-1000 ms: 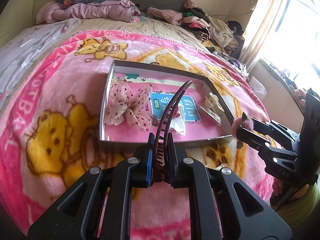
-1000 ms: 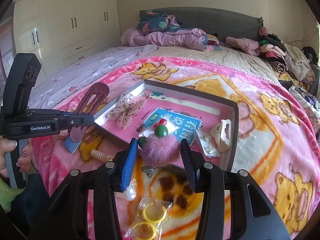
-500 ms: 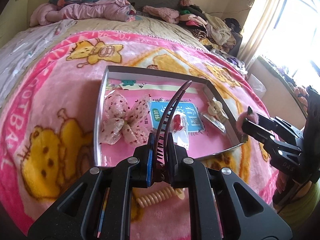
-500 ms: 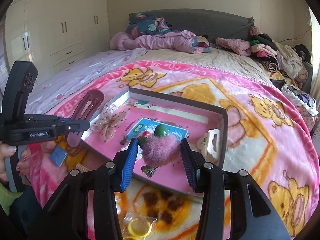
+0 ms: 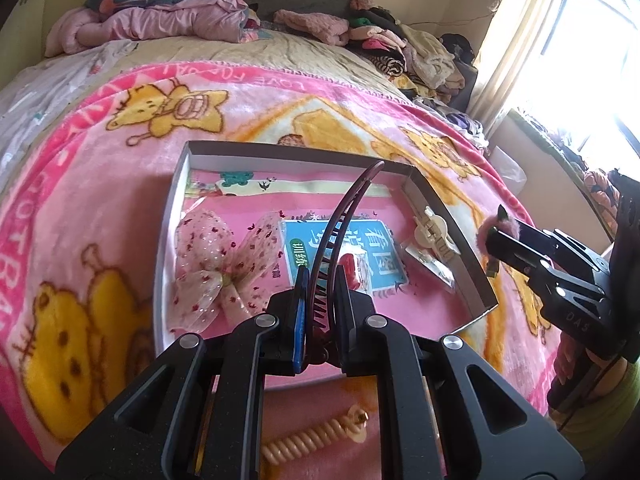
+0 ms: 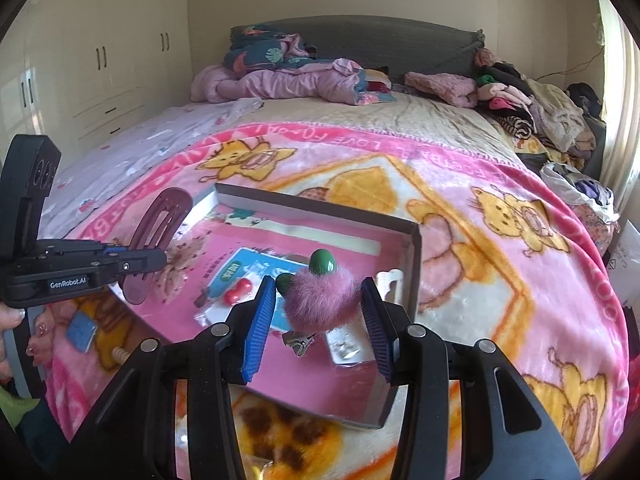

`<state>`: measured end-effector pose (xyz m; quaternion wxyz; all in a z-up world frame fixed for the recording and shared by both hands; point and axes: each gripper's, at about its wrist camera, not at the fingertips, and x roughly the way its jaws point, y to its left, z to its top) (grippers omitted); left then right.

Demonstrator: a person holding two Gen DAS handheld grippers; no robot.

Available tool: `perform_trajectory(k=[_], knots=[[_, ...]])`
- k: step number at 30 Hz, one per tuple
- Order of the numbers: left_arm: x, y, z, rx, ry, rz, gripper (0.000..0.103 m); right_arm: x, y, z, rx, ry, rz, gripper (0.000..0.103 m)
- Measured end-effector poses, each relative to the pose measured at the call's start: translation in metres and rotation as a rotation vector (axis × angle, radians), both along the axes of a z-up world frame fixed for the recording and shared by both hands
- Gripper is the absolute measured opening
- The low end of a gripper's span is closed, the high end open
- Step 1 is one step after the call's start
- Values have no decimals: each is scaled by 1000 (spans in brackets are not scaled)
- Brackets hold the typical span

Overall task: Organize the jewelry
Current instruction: 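Carry brown clip over the tray with left tool while right tool carries pom-pom, then release brown clip into tray from left tool while right tool releases pom-pom inside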

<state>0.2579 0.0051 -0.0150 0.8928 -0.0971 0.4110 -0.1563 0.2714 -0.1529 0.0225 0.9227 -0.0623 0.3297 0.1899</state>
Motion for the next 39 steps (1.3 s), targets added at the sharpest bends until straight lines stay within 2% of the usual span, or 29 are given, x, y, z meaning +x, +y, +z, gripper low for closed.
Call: perform_trajectory(k=[6,9,18,24,29,33,36,39], knots=[[8,-4,-14,11,28,-10,6,15,-5,-10,2,30,-32,42],[8,-8,-22,41,41,-22,6,22,-5,-17,8,56,-41,42],[15,-10,-36,59,69,-27,7,25,0,-31,7,95,-36,42],[14,-3,-33,42,75,-13,18,24,8,-41,13,135,-6,42],[7,3,-24,32,64,5,31,19,20,-48,1,163,42,43],[1,8,-18,27,54,19,33,17,24,-56,3,198,53,44],[-1,10,-15,25,50,27,40,12,25,-56,11,196,56,51],[-5,11,-12,25,48,33,43,7,24,-53,28,193,51,61]])
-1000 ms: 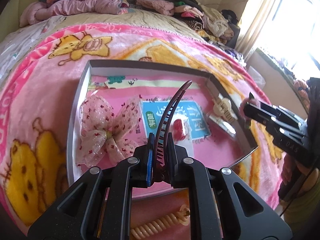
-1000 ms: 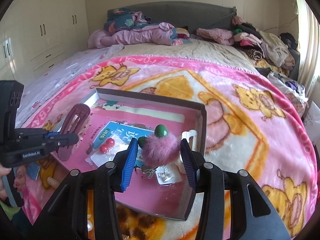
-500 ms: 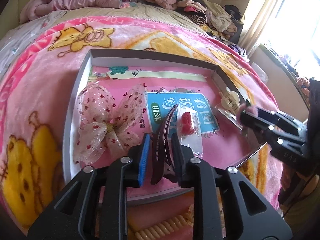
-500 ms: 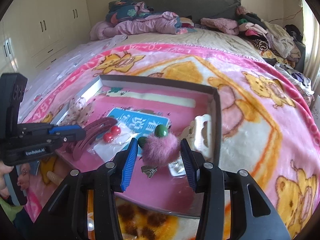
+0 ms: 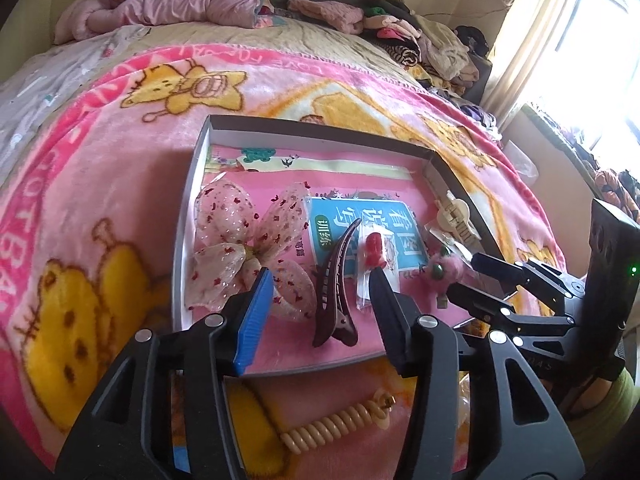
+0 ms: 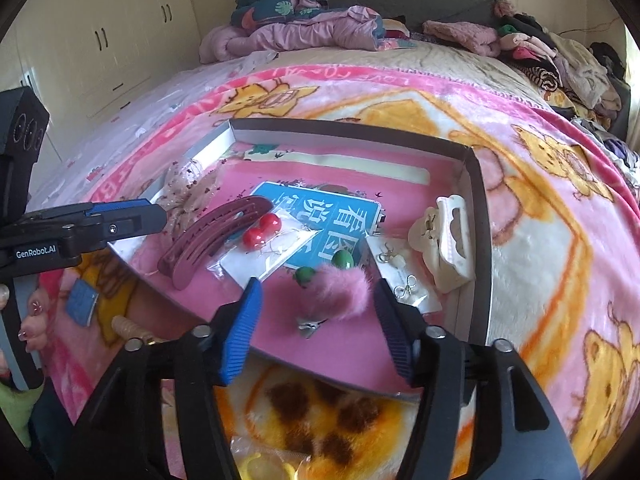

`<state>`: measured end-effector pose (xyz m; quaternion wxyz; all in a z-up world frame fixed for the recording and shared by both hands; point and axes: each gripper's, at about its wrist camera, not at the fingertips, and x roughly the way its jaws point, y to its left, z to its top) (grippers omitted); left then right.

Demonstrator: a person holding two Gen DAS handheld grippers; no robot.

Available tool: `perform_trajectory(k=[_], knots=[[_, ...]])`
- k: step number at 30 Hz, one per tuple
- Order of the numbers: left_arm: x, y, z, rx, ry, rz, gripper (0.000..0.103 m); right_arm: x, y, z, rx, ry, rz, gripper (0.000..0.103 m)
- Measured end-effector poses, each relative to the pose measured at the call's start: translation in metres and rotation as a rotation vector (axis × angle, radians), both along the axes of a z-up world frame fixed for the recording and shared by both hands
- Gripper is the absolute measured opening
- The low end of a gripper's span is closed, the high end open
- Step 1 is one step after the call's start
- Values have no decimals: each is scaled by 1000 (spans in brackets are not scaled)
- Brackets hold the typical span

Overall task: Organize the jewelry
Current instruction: 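Release brown clip into tray from left tool while right tool releases pom-pom inside, then withdraw both open tools toward the blue box and white claw clip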

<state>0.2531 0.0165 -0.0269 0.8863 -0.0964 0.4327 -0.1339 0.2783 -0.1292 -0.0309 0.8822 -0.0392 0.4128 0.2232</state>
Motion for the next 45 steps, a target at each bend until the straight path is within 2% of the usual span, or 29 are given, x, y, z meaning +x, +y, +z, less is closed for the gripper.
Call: perform_trajectory(k=[5,8,10,11,13,16,20,40,45], knots=[[-9,5,8,-1,-14,19,54,-9,-5,9,23,-19,-14,75],[-15,8,13,-1,-21,30,56,-13,-7,15,33,-37,-22,81],[-19,10,16,2,-27,43,71,-18,-11,21,40,-52,-28,85],[-21,11,18,4,-32,48,72,-19,-12,23,41,-57,-30,86],[-26,13,22,7,-40,55,73,-23,-16,29,48,-69,-33,87],[-32,16,28,10,-52,68,84,-28,-21,35,54,-83,-40,88],[-39,17,35,18,-67,79,91,-35,-27,42,59,-100,-47,88],[-84,43,47,5,-105,170,91,-70,-34,65,92,-151,-34,89],[-96,47,46,14,-107,188,91,-80,-33,65,102,-155,-27,92]])
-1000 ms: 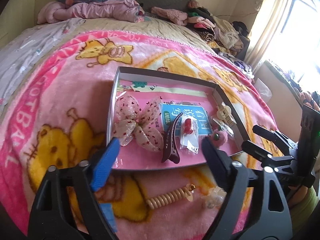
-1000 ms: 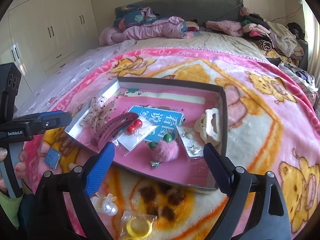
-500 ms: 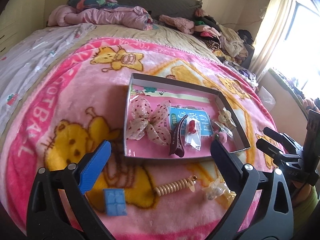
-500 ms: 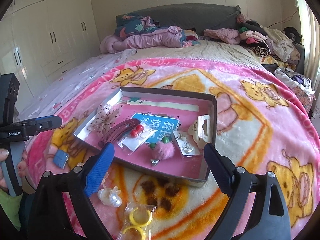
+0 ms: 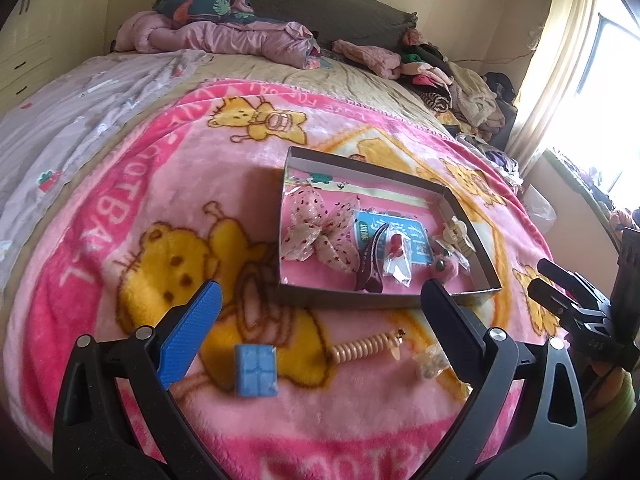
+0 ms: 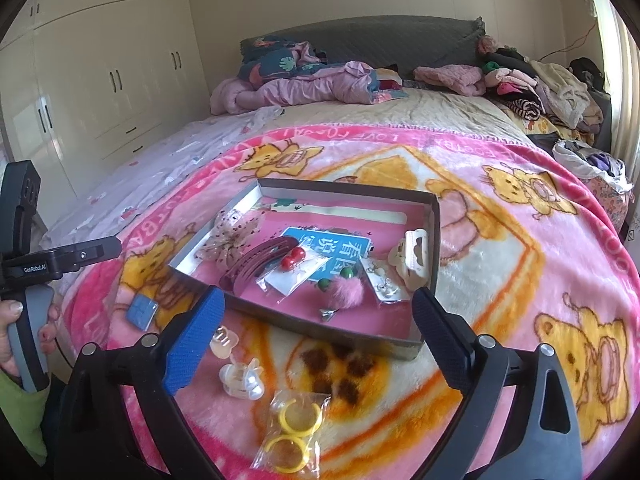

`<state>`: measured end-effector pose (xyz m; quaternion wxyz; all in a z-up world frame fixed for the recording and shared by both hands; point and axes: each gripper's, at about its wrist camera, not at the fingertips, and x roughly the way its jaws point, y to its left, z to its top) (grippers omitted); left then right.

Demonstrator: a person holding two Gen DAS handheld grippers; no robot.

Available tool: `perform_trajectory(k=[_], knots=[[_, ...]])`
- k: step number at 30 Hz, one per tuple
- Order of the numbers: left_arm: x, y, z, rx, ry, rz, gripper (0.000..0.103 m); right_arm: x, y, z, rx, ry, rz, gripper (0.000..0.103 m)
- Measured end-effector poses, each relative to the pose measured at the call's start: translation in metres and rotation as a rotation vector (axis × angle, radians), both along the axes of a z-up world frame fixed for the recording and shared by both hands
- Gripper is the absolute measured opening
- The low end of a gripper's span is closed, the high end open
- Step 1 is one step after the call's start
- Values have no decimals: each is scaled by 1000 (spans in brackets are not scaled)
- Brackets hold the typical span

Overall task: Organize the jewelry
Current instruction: 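Withdraw both open tools toward the blue box and white claw clip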

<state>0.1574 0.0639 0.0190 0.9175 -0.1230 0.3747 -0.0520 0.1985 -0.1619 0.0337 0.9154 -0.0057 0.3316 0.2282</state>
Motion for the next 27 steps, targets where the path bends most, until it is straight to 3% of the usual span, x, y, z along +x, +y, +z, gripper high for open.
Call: perform_trajectory(k=[27], knots=[[-46,11,-23,64,60,46,91,-36,44,-26,-9,69,139,93]])
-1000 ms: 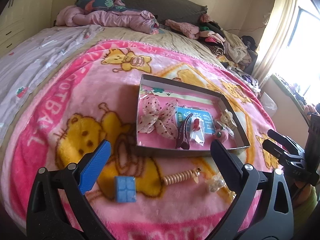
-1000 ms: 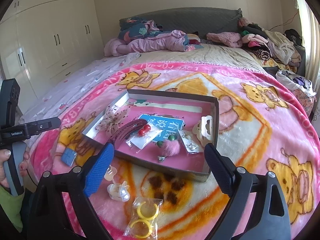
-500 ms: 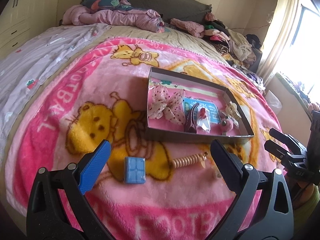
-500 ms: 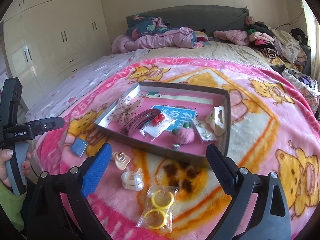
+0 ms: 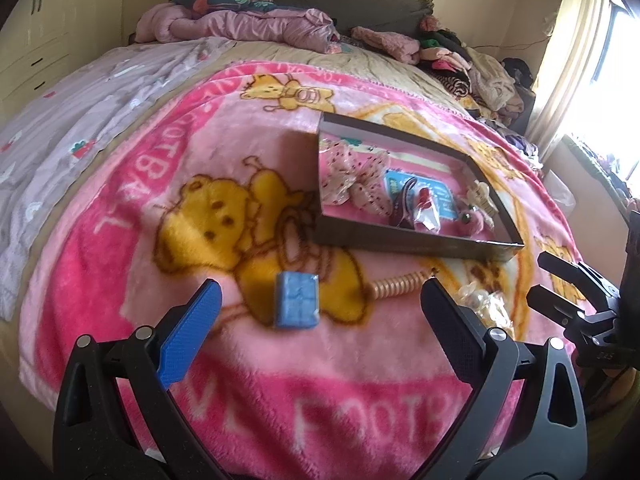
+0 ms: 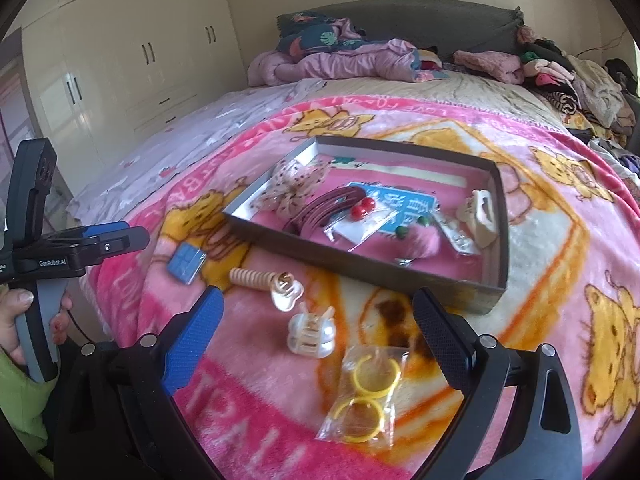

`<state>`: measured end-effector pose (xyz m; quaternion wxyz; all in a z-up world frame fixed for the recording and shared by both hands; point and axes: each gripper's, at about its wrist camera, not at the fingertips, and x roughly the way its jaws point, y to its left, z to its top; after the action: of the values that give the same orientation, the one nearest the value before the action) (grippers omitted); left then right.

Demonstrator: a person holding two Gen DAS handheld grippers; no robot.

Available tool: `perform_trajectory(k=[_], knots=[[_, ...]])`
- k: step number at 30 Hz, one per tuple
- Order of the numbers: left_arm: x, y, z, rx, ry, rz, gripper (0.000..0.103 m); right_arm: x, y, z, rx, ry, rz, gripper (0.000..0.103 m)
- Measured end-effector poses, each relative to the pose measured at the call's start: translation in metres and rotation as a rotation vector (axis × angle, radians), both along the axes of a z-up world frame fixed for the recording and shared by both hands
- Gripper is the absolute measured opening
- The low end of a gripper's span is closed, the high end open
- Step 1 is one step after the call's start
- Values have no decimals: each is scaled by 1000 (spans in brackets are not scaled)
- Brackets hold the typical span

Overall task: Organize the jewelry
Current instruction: 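Withdraw both open tools toward the blue box and white claw clip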

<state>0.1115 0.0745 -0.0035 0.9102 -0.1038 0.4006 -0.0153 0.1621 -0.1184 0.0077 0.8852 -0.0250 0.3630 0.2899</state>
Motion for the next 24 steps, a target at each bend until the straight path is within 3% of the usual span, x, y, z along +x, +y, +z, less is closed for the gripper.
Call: perform_trajectory(k=[21,24], knots=[[-1,0,-40,79,72,-3,91,-2,22,-30,-63,47,34,92],[2,-2,-48,75,83,-15,91,0,26,-38,-77,62,42,87]])
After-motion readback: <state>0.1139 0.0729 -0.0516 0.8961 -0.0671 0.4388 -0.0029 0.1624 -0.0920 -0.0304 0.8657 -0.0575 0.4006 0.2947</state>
